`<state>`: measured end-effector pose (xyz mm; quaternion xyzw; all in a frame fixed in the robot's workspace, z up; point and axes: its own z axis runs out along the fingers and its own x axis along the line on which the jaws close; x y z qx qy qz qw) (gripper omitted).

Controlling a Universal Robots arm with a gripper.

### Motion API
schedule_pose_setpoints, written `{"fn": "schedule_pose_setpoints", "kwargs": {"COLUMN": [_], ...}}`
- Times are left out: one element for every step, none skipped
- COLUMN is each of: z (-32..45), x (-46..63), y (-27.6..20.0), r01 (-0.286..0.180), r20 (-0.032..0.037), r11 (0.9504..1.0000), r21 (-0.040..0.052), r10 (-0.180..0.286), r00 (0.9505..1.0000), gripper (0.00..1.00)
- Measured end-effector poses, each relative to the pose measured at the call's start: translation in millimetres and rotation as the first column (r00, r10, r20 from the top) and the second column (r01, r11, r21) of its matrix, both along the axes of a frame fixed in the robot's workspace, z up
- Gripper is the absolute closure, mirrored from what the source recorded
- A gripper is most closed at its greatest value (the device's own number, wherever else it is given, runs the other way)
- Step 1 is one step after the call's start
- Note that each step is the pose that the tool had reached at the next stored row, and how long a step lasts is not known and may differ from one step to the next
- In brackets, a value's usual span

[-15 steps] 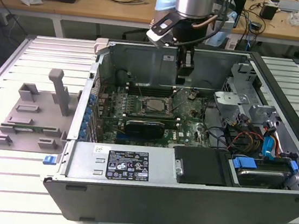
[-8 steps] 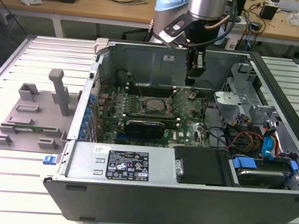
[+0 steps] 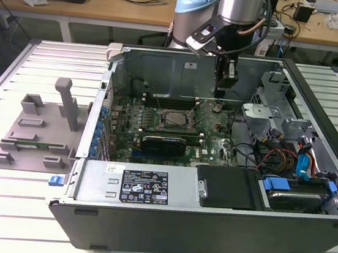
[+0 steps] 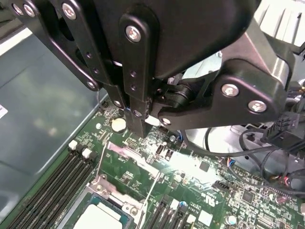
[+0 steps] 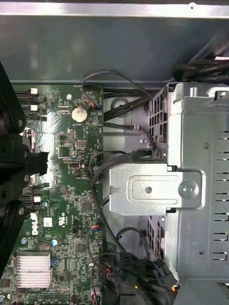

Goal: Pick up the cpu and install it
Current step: 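Close the cpu cover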

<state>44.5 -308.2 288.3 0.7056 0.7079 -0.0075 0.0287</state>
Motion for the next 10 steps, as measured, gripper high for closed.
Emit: {"fn": "schedule_pose_setpoints", "kwargs": {"z": [-3.4,-7.0,-10.4,-13.4,-15.2,-17.4,-19.0,-21.0,-24.7,-26.7], "x": [0.3,0.6,1.0,1.4,1.7,2.1,2.3,2.6,3.0,3.1], "y": [0.0,0.0,0.0,0.0,0.0,0.0,0.0,0.0,0.0,0.0], "r01": [0.0,0.0,0.0,0.0,0.0,0.0,0.0,0.0,0.0,0.0], "r20": [0.0001,0.0,0.0,0.0001,0.0,0.0,0.0001,-0.0001,-0.0009,-0.0016], "r11": [1.0,1.0,1.0,1.0,1.0,1.0,1.0,1.0,1.0,1.0], "r21": [0.0001,-0.0001,0.0001,0.0001,0.0,0.0001,0.0001,-0.0001,-0.0001,0.0], "r10": [0.0,0.0,0.0,0.0,0.0,0.0,0.0,0.0,0.0,0.0], "r00": [1.0,1.0,1.0,1.0,1.0,1.0,1.0,1.0,1.0,1.0], "gripper": [0.89,0.89,0.89,0.89,0.89,0.89,0.89,0.89,0.89,0.89]}}
